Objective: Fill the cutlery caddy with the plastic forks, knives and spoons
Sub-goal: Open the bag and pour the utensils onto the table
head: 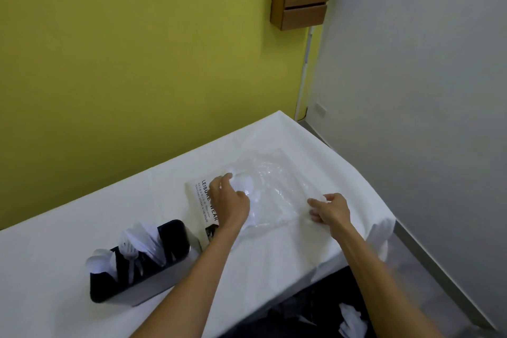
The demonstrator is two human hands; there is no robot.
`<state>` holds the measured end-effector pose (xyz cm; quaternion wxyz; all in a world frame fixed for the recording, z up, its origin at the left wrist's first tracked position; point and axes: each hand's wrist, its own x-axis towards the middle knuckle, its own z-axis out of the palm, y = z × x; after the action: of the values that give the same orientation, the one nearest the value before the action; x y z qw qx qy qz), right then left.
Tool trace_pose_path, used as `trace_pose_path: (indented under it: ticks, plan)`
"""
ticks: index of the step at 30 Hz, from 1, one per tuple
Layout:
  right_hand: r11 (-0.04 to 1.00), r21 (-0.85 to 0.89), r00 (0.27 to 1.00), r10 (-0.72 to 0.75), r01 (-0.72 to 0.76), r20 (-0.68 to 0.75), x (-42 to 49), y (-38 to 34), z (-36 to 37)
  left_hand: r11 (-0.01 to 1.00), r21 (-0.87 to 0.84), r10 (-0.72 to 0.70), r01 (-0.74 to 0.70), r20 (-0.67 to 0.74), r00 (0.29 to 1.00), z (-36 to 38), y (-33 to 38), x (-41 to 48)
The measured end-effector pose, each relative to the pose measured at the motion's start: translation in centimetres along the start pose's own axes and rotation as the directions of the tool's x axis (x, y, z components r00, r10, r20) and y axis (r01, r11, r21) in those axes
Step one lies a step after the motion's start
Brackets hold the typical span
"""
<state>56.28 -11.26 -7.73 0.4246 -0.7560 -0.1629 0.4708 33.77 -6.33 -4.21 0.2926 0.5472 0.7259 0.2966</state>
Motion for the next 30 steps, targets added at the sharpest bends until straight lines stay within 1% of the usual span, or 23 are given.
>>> trace_pose_path:
  ticks: [1, 3, 5, 8, 11, 14, 18, 21, 23, 25, 27, 30]
  plan:
    - [1.000, 0.018, 1.000, 0.004, -0.004, -0.013, 0.0, 0.3, -0.2, 0.997, -0.009, 0.081, -0.080, 0.077, 0.994, 0.7, 0.8, 0.0]
    - [0.996, 0.089, 1.000, -0.002, 0.003, -0.009, -0.2, 0.6, -0.4, 0.975, -0.016, 0.219, -0.222, 0.233, 0.947, 1.9, 2.3, -0.2]
    - [0.984, 0.173, 0.999, -0.031, 0.029, 0.012, -0.6, 0.4, -0.6, 0.940, 0.000, 0.319, -0.341, 0.359, 0.877, 3.2, 3.6, -0.4]
    - [0.968, 0.246, 0.996, -0.067, 0.051, 0.057, -1.5, 0.1, -1.2, 0.870, 0.032, 0.406, -0.492, 0.522, 0.751, 5.4, 5.8, -0.5]
    - [0.967, 0.242, 0.990, -0.104, 0.079, 0.093, -2.0, -0.2, -1.8, 0.806, 0.061, 0.406, -0.589, 0.667, 0.625, 7.1, 7.8, -0.3]
    - [0.976, 0.176, 0.983, -0.146, 0.125, 0.112, -1.8, -0.6, -2.4, 0.747, 0.071, 0.375, -0.661, 0.775, 0.508, 8.3, 9.5, 0.2]
    - [0.982, 0.052, 0.973, -0.188, 0.182, 0.133, -1.4, -1.1, -3.1, 0.636, 0.094, 0.362, -0.766, 0.840, 0.404, 9.0, 11.3, 1.6]
    - [0.981, 0.037, 0.969, -0.195, 0.192, 0.154, -1.5, -1.5, -3.5, 0.538, 0.098, 0.352, -0.837, 0.876, 0.328, 9.0, 12.5, 2.9]
    - [0.982, 0.050, 0.969, -0.190, 0.184, 0.159, -1.3, -1.5, -3.9, 0.506, 0.105, 0.332, -0.856, 0.892, 0.306, 8.9, 13.4, 4.4]
    - [0.982, 0.057, 0.969, -0.186, 0.179, 0.165, -1.3, -1.2, -4.2, 0.496, 0.119, 0.323, -0.860, 0.894, 0.310, 8.3, 14.1, 6.3]
    - [0.985, 0.059, 0.969, -0.170, 0.162, 0.177, -1.3, -0.7, -4.4, 0.472, 0.163, 0.335, -0.866, 0.876, 0.347, 7.5, 14.6, 9.0]
    - [0.987, 0.064, 0.968, -0.160, 0.150, 0.192, -1.2, -0.1, -4.6, 0.441, 0.255, 0.380, -0.861, 0.816, 0.436, 6.2, 15.2, 12.8]
